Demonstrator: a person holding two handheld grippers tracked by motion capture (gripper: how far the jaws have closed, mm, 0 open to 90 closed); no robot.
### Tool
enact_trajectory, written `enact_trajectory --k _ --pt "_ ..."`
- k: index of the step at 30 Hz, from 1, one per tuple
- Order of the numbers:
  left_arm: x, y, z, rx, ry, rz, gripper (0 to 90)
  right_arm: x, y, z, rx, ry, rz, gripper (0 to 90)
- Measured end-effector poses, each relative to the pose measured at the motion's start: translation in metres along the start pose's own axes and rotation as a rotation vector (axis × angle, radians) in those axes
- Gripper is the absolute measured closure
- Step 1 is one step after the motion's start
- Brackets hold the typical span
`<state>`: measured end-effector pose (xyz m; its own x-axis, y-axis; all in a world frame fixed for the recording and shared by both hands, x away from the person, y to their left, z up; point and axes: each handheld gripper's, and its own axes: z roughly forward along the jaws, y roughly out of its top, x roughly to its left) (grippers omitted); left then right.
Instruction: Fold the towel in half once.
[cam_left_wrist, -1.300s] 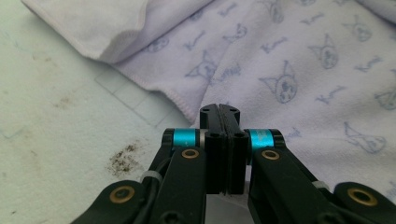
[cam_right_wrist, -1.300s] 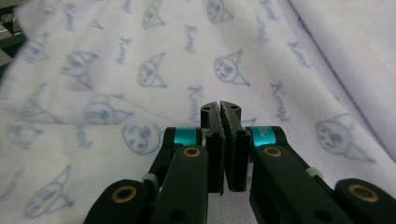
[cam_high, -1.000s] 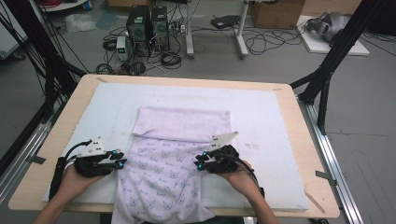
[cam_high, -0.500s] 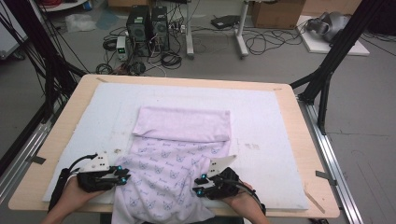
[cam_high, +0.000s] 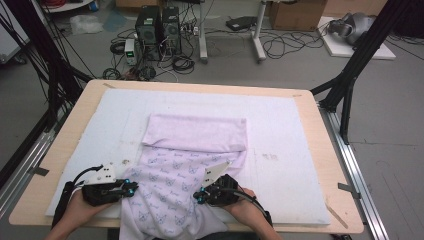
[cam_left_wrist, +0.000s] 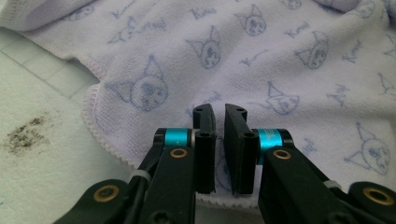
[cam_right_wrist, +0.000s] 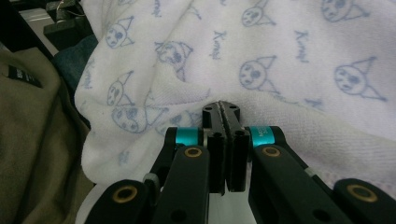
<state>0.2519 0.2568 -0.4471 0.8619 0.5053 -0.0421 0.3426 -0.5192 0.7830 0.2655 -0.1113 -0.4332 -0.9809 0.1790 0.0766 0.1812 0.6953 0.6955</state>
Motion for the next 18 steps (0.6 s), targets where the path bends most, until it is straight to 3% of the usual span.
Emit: enact_trajectory --k 5,7,9,12,16,18 --pt "0.001 0.000 0.000 -0.001 -0.003 -0.004 78.0 0.000 -0.006 -0.015 -0.051 -0.026 0.000 86.9" --pt "0.001 0.000 0.001 -0.002 -0.001 -0.007 77.0 -0.001 -0.009 -0.018 -0.056 -0.033 0.007 80.7" --pt "0.001 0.001 0.001 0.000 -0.003 -0.003 76.4 -0.002 -0.009 -0.014 -0.049 -0.027 0.019 74.0" --pt "0.001 0.001 0.001 -0.001 -0.002 -0.005 75.3 0.001 -0.005 -0.001 -0.024 -0.034 -0.007 69.7" --pt "0.001 0.000 0.001 -0.004 0.000 -0.008 74.8 0.002 -0.003 0.005 -0.011 -0.055 -0.042 83.1" --pt "0.001 0.000 0.001 -0.004 -0.001 -0.006 74.9 0.002 -0.006 0.000 -0.011 -0.046 -0.026 87.1"
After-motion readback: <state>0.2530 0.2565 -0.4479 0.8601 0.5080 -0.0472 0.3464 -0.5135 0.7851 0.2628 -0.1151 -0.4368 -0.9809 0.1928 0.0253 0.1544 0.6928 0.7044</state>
